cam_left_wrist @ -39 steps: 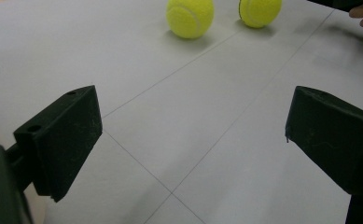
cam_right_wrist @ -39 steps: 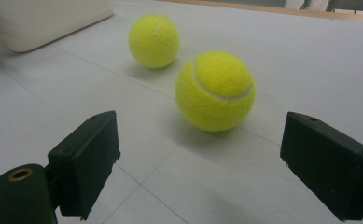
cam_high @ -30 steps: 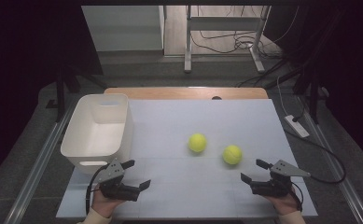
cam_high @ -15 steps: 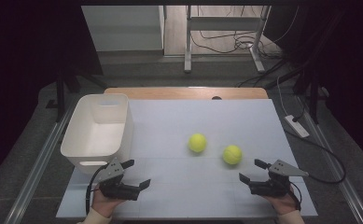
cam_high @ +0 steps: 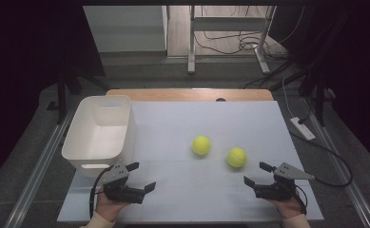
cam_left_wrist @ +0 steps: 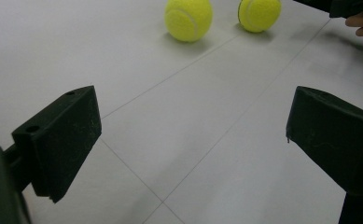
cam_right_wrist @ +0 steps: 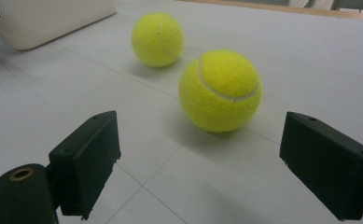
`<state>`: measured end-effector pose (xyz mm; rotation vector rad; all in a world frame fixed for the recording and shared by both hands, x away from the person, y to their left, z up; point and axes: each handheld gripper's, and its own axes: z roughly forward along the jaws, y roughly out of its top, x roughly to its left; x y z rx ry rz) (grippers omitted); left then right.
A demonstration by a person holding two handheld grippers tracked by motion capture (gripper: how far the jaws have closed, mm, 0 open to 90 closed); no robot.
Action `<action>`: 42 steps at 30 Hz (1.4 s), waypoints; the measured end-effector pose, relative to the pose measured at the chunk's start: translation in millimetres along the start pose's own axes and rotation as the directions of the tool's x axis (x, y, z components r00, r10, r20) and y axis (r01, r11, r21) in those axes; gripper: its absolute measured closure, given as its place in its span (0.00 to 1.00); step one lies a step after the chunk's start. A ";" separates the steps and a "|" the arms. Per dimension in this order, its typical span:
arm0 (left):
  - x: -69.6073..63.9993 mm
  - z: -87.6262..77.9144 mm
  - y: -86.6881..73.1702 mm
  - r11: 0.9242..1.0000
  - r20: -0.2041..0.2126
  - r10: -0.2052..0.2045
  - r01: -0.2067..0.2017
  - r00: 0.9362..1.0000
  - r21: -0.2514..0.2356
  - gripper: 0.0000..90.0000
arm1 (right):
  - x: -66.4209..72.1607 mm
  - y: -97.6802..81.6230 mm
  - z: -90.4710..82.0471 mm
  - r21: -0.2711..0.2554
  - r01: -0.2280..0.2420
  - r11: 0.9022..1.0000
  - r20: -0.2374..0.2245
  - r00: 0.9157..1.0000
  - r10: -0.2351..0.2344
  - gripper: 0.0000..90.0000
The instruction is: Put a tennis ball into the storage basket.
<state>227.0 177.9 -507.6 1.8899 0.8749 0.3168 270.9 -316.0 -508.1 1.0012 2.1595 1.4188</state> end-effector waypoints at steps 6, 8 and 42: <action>-3.4 3.9 5.1 1.000 0.008 -0.006 0.006 1.000 0.024 0.04 | 1.4 0.4 2.2 0.000 0.003 1.000 -0.004 1.000 -0.003 0.14; -4.2 5.0 7.6 1.000 0.012 -0.006 0.005 1.000 0.029 0.03 | 2.0 0.7 2.8 -0.004 0.003 1.000 -0.007 1.000 -0.003 0.14; -11.4 27.9 49.8 0.998 0.064 0.008 -0.012 0.998 0.066 0.03 | 1.0 -0.6 2.8 -0.002 0.006 1.000 0.006 1.000 -0.006 0.14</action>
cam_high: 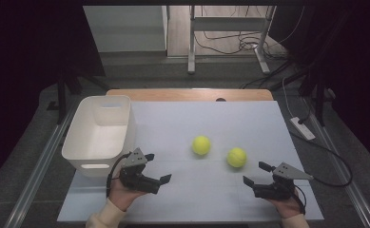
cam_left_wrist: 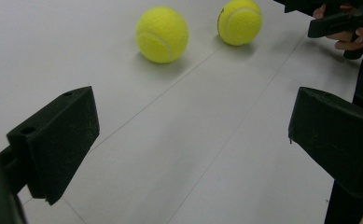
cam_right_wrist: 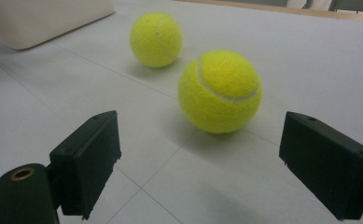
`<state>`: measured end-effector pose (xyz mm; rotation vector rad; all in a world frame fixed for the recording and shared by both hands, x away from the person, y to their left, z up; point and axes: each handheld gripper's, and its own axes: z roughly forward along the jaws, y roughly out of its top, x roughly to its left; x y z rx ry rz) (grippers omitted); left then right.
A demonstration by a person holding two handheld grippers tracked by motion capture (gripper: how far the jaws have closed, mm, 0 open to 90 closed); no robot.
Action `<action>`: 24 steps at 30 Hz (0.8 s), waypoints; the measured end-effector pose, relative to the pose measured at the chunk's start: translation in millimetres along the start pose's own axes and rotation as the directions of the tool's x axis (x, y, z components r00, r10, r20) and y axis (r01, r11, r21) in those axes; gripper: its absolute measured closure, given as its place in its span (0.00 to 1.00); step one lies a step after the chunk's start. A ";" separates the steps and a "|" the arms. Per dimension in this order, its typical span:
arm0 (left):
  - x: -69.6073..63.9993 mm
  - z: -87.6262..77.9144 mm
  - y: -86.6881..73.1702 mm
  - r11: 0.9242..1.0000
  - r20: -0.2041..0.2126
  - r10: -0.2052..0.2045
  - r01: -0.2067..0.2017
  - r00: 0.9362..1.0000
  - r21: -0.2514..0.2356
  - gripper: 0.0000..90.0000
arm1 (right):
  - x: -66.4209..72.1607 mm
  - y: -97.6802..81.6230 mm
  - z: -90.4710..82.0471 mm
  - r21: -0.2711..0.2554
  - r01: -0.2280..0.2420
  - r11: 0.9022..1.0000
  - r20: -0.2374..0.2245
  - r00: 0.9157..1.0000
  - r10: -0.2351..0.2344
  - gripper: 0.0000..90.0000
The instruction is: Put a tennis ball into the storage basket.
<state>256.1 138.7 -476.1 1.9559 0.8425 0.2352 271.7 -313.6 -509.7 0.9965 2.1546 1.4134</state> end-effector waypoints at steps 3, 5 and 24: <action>0.2 1.5 1.8 1.000 0.001 -0.002 0.002 1.000 0.004 0.03 | 0.0 0.0 0.2 -0.001 0.000 1.000 0.001 1.000 0.000 0.14; 0.9 2.8 3.6 1.000 0.004 -0.005 0.005 1.000 0.009 0.03 | -0.2 0.0 0.4 0.001 0.002 1.000 0.001 1.000 -0.002 0.14; 6.7 19.2 17.6 0.999 0.028 -0.017 0.016 0.999 0.038 0.03 | -2.0 -0.6 0.6 0.001 -0.003 1.000 0.005 1.000 0.003 0.14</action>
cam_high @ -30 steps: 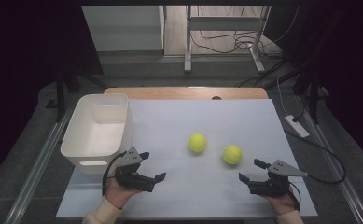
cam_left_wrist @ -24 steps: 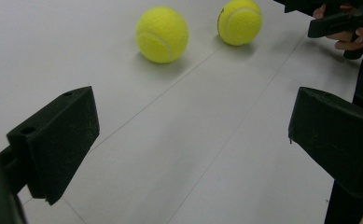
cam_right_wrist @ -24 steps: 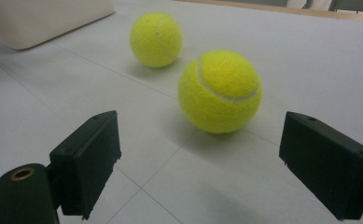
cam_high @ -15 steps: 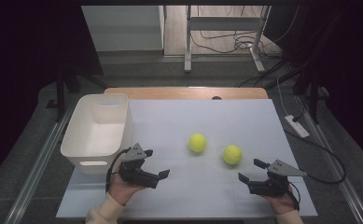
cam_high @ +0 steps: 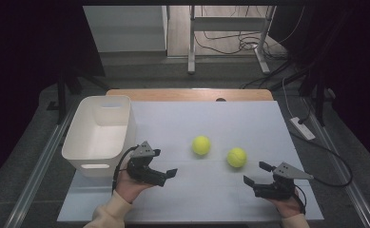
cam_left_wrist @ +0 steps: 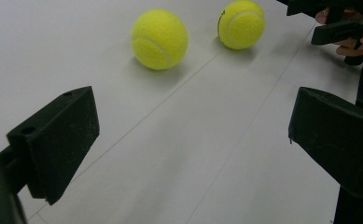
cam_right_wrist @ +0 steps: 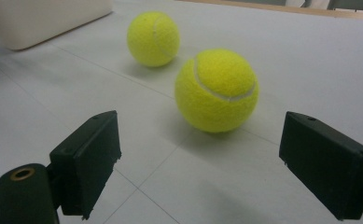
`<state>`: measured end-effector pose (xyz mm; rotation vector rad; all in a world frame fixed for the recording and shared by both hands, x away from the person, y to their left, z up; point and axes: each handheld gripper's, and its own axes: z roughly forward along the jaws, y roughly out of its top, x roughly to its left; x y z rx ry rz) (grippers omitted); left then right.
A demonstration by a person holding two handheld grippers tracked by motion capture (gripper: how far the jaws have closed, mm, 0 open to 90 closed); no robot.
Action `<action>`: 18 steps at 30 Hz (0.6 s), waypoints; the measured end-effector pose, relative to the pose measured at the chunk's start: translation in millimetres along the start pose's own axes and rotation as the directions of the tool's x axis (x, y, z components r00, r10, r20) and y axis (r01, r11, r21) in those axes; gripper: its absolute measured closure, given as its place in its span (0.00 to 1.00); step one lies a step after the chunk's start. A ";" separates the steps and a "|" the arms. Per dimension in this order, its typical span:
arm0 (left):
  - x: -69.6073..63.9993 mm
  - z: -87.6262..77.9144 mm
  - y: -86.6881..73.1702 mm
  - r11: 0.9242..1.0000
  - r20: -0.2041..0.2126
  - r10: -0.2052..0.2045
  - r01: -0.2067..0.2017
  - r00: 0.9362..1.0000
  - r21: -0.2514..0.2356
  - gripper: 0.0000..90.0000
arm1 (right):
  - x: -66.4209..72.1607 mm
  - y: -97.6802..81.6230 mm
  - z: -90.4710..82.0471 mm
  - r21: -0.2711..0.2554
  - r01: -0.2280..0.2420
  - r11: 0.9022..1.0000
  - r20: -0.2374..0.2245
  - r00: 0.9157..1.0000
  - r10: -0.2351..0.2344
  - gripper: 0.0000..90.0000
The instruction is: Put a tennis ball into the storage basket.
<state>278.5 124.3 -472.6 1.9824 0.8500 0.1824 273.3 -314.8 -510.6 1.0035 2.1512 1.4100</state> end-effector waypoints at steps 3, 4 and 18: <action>-0.8 2.4 4.4 1.000 -0.001 0.010 -0.010 1.000 0.008 0.03 | 0.3 0.3 1.3 0.003 0.005 1.000 -0.001 1.000 -0.005 0.14; -0.8 2.7 5.3 1.000 -0.003 0.012 -0.012 1.000 0.009 0.03 | 0.8 0.7 2.0 0.004 0.006 1.000 -0.003 1.000 -0.006 0.14; 1.7 13.8 25.8 0.999 0.015 0.030 -0.031 0.999 0.028 0.02 | 1.2 1.1 2.2 0.001 0.006 1.000 -0.006 1.000 -0.006 0.14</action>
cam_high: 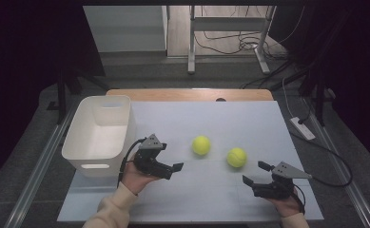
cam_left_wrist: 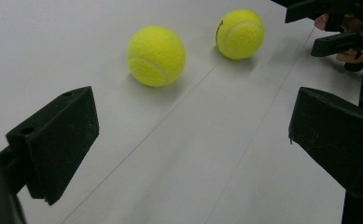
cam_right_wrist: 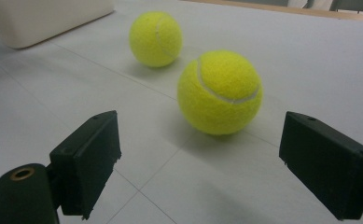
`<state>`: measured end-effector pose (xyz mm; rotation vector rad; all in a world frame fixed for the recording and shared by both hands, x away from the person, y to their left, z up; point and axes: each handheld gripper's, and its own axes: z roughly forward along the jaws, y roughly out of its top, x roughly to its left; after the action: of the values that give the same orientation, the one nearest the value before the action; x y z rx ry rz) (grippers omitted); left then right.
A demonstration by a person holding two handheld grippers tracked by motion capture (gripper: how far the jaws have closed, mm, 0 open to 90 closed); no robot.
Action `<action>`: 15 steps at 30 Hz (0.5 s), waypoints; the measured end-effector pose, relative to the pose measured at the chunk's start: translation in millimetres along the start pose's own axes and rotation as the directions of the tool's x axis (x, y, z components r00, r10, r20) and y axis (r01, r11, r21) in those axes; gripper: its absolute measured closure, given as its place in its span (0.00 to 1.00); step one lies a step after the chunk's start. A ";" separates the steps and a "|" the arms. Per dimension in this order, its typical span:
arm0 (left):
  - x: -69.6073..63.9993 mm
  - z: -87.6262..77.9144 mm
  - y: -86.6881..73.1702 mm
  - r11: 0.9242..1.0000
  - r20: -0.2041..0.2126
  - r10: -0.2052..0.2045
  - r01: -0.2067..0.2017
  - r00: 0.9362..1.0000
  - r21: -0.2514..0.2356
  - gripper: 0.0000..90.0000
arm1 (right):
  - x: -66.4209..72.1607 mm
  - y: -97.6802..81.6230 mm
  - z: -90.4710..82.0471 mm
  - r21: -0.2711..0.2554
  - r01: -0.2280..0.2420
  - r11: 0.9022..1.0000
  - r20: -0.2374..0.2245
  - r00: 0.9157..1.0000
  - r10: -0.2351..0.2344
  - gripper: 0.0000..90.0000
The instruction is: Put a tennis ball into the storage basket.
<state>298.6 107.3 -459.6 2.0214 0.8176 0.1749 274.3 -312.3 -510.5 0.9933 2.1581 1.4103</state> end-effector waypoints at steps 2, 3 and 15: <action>0.0 1.2 1.8 1.000 0.001 0.004 -0.004 1.000 0.002 0.02 | 0.0 -0.2 -0.2 0.002 0.002 1.000 0.000 1.000 -0.002 0.14; -0.1 2.7 3.8 1.000 0.005 0.005 -0.005 1.000 0.000 0.02 | 0.0 -0.3 -0.3 0.002 0.002 1.000 0.000 1.000 -0.002 0.14; 2.4 11.7 18.3 1.000 0.011 0.016 -0.016 1.000 0.018 0.02 | 0.1 -0.5 -0.5 0.003 0.004 1.000 0.001 1.000 -0.004 0.14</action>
<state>314.1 93.9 -452.1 2.0444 0.7984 0.1658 273.7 -312.6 -510.7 0.9898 2.1605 1.4047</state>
